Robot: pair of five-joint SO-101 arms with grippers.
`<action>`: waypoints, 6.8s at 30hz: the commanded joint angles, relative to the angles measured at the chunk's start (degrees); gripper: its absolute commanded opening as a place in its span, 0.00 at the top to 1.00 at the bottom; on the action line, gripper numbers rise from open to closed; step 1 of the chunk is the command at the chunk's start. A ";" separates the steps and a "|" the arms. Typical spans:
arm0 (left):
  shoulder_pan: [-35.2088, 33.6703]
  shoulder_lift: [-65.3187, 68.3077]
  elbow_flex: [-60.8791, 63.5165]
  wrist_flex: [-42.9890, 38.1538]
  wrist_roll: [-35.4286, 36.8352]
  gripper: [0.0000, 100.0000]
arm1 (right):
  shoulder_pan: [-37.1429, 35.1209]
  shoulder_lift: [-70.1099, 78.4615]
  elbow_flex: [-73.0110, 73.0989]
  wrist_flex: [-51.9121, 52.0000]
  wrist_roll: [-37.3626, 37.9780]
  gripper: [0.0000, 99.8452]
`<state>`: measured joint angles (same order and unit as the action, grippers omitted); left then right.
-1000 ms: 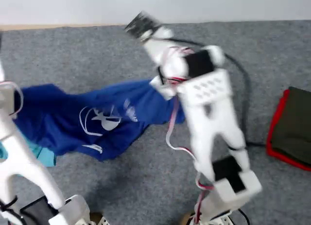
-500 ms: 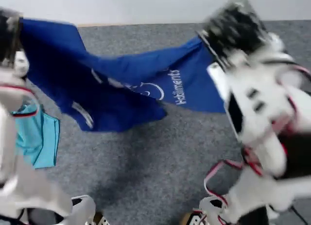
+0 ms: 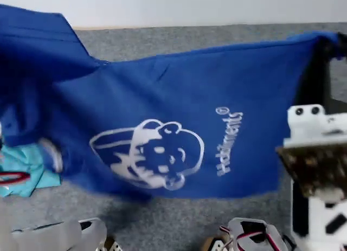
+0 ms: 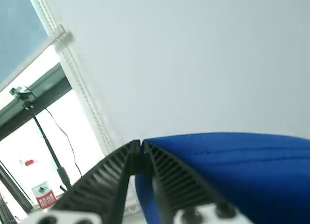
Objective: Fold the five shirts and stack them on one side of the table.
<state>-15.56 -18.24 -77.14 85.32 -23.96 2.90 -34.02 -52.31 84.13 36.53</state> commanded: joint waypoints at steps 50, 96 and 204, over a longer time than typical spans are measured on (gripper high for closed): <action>8.26 54.86 24.92 -42.55 -8.79 1.00 | -3.74 66.07 -1.41 -29.93 0.88 0.99; 8.88 3.08 92.44 15.30 -34.46 1.00 | -3.82 35.21 35.96 18.59 15.47 0.99; 34.11 62.15 38.64 -11.43 1.14 0.84 | 8.13 6.20 64.97 -7.60 11.08 0.99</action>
<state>17.85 41.01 -32.40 72.75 -23.25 10.29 -25.93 13.10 76.84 48.22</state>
